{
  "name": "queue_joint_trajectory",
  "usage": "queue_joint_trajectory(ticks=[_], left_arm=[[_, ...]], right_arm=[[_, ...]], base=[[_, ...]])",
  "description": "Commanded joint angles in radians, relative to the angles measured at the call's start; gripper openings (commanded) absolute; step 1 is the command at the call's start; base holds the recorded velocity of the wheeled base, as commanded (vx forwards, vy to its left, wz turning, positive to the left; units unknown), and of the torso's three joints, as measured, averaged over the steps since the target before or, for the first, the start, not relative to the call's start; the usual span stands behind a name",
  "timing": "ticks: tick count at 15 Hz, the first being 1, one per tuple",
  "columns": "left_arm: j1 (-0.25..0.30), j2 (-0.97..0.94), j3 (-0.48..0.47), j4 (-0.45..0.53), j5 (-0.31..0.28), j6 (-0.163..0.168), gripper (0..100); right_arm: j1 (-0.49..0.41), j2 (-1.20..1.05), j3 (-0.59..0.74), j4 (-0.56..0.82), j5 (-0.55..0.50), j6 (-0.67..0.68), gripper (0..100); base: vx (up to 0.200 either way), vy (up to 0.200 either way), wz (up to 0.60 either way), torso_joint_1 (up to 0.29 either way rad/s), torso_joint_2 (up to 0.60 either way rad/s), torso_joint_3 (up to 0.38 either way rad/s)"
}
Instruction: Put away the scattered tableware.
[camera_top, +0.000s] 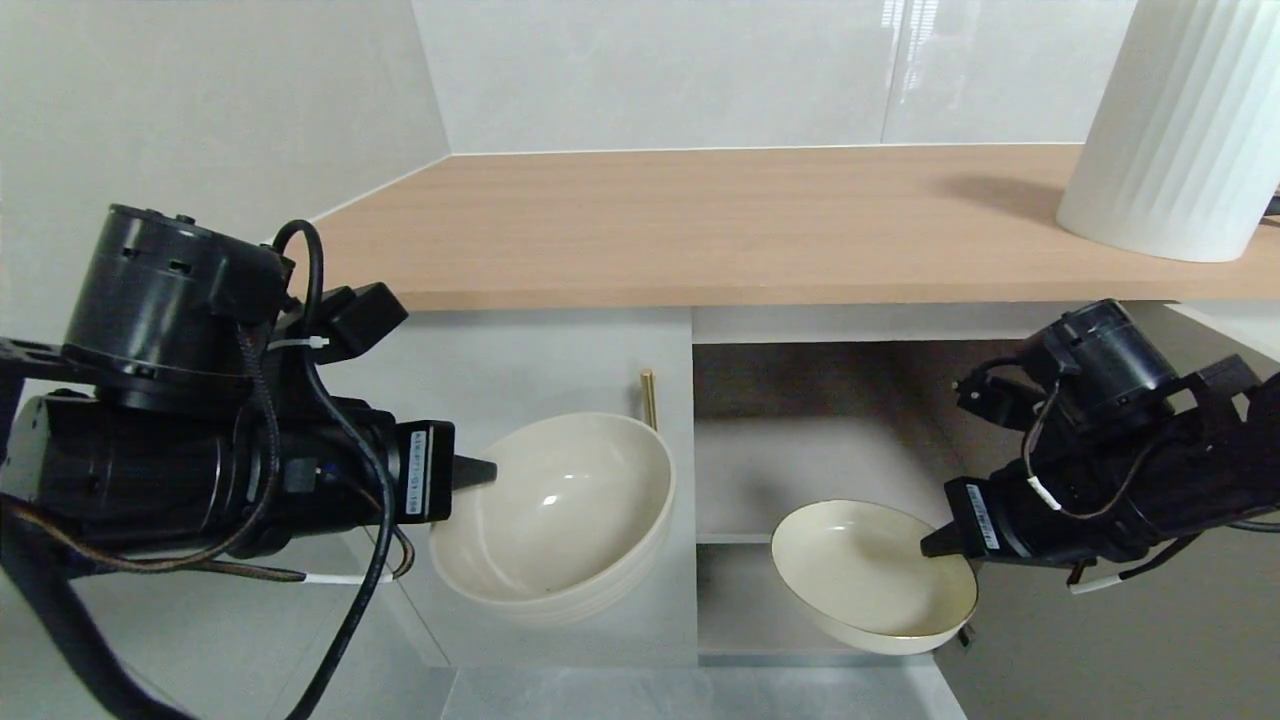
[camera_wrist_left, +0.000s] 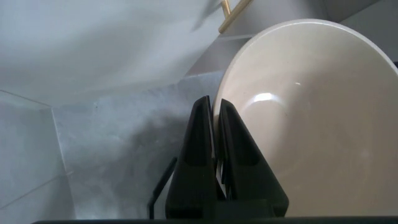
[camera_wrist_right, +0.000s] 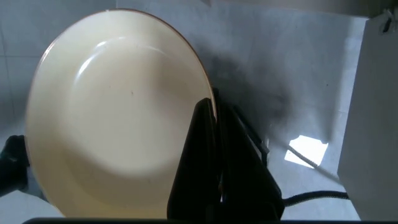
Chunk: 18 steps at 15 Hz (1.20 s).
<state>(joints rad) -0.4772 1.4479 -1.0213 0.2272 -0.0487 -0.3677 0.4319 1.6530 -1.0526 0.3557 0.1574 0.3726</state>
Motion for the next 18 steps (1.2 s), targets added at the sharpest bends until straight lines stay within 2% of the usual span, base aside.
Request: queue_joint_trajectory(ticks=[1,5,7,8,12,18], left_arm=[[0.0,0.002,0.0,0.0,0.0,0.0,0],[0.0,0.005,0.0,0.0,0.0,0.0,0],[0.0,0.005,0.0,0.0,-0.002,0.0,0],[0.0,0.005,0.0,0.0,-0.002,0.0,0],[0.0,0.014,-0.002,-0.002,-0.002,0.0,0],[0.0,0.014,-0.002,-0.002,-0.002,0.0,0]], right_arm=[[0.001,0.007,0.002,0.0,0.001,0.0,0],[0.036,0.099,0.0,-0.06,-0.012,0.002,0],[0.039,0.162,0.0,-0.126,-0.052,0.009,0],[0.051,0.203,0.009,-0.201,-0.096,0.022,0],[0.064,0.327,0.049,-0.365,-0.164,0.103,0],[0.05,0.479,0.02,-0.54,-0.239,0.218,0]], base=[[0.0,0.0,0.0,0.0,0.0,0.0],[0.0,0.0,0.0,0.0,0.0,0.0],[0.0,0.0,0.0,0.0,0.0,0.0],[0.0,0.0,0.0,0.0,0.0,0.0],[0.0,0.0,0.0,0.0,0.0,0.0],[0.0,0.0,0.0,0.0,0.0,0.0]])
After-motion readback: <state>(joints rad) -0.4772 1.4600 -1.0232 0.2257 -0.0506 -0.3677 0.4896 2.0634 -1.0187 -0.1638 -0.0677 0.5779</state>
